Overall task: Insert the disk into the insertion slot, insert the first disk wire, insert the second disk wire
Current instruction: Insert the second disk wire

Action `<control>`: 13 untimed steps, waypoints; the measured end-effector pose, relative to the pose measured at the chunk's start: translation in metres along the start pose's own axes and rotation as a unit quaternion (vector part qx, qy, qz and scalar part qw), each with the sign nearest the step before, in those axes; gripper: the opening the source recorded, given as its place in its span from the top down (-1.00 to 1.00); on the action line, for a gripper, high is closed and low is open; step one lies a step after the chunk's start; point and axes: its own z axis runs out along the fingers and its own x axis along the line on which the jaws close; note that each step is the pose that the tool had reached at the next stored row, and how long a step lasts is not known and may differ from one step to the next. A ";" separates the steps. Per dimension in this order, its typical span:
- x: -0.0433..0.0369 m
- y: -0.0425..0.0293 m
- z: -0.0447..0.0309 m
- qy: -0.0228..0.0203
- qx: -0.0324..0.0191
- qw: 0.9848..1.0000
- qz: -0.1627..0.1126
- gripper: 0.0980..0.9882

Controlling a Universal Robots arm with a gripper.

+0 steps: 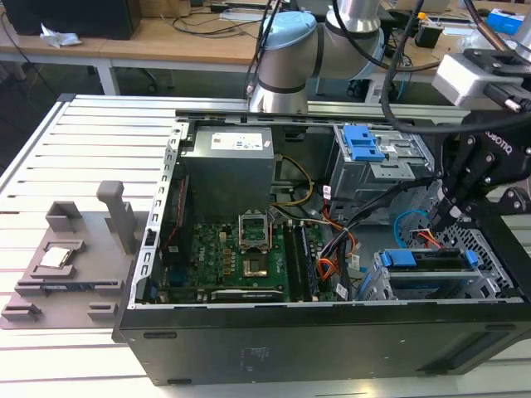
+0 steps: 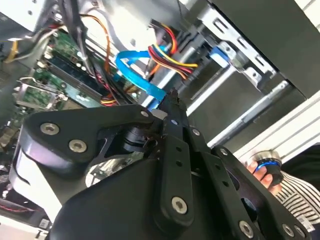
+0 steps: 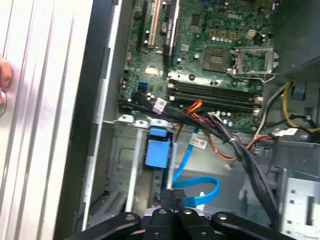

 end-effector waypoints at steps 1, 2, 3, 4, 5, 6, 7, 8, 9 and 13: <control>0.0048 0.0005 0.0026 0.000 0.000 1.000 0.002 0.98; 0.0077 0.0007 0.0051 0.000 0.000 1.000 0.005 0.98; 0.0093 0.0008 0.0082 -0.001 0.000 1.000 0.012 0.98; 0.0098 0.0007 0.0103 -0.001 -0.001 1.000 0.020 0.98; 0.0099 0.0007 0.0116 -0.002 -0.001 1.000 0.025 0.98; 0.0099 0.0006 0.0124 -0.002 -0.001 1.000 0.029 0.98; 0.0099 0.0003 0.0135 -0.002 -0.001 0.999 0.033 0.98; 0.0099 -0.0005 0.0147 -0.002 -0.001 0.999 0.034 0.98; 0.0100 -0.0009 0.0153 -0.003 -0.001 0.999 0.034 0.98; 0.0099 -0.0019 0.0197 -0.003 -0.002 0.999 0.038 0.98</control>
